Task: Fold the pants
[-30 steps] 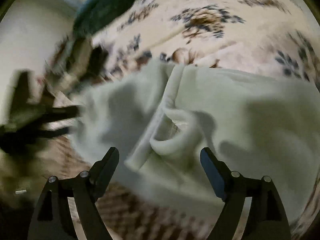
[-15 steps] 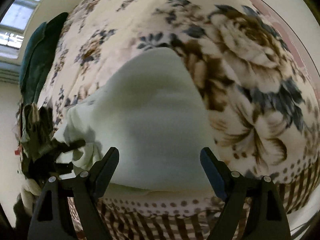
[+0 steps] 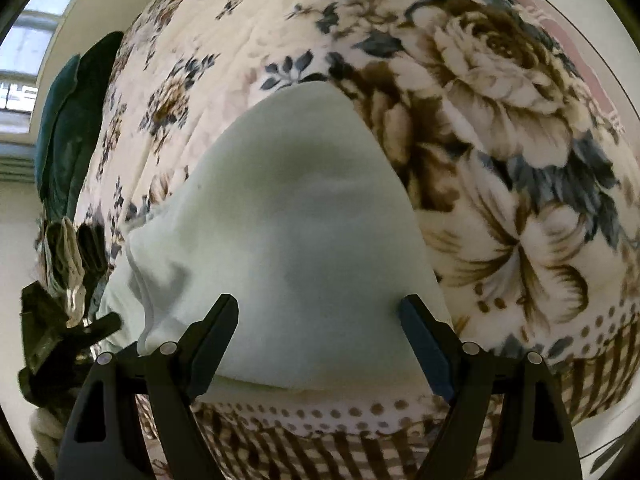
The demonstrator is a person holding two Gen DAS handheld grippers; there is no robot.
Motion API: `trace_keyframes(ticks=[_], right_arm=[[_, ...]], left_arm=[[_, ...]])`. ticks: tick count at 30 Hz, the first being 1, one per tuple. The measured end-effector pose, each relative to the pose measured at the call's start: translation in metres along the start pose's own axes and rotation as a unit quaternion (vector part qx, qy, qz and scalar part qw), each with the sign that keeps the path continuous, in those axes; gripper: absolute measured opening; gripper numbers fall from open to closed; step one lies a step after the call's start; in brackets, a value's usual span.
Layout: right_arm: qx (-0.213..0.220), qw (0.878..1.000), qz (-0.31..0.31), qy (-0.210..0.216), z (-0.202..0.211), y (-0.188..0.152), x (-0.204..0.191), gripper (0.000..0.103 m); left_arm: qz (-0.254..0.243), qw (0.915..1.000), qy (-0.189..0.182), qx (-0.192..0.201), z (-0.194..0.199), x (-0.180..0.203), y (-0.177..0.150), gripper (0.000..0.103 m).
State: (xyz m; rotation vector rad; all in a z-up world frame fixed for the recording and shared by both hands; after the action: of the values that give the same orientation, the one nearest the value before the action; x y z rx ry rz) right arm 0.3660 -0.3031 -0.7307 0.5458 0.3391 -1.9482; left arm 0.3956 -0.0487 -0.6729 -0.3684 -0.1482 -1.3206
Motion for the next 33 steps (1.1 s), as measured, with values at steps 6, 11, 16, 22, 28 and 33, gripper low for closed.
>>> trace_keyframes(ticks=[6,11,16,22,28,33], right_arm=[[0.001,1.0,-0.003,-0.016,0.001,0.005,0.012,0.086],[-0.006,1.0,-0.014,-0.017,-0.004,0.005,0.022,0.086],[-0.022,0.999,-0.029,-0.014,-0.011,0.007,0.026,0.086],[-0.026,0.999,-0.031,0.006,-0.006,0.015,0.029,0.086],[-0.035,0.998,-0.047,0.016,-0.012,0.016,0.035,0.086],[-0.041,0.999,-0.028,0.006,-0.018,0.015,0.031,0.086]], left_arm=[[-0.046,0.997,0.061,0.008,-0.013,-0.006,-0.01,0.011],[-0.059,0.995,0.08,-0.008,-0.018,-0.022,-0.022,0.011],[-0.048,0.9974,0.051,-0.017,-0.02,-0.025,-0.014,0.026],[-0.044,0.9986,-0.029,0.002,-0.03,-0.011,0.013,0.072],[-0.077,0.9963,-0.026,0.028,-0.039,0.006,0.02,0.029],[-0.08,0.995,-0.011,0.059,-0.005,0.012,-0.007,0.019]])
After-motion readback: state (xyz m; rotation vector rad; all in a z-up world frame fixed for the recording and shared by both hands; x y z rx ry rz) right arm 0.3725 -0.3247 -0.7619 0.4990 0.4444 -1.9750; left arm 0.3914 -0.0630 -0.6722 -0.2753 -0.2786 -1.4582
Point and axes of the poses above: each gripper's, at about its wrist camera, not at the fingertips, and z roughly against the way its jaws point, x to its right, y to its top, the point moved 8 cm from there along -z, roughly the way its jaws point, and after that the axes turned 7 degrees about y, right-handed, at the moved point
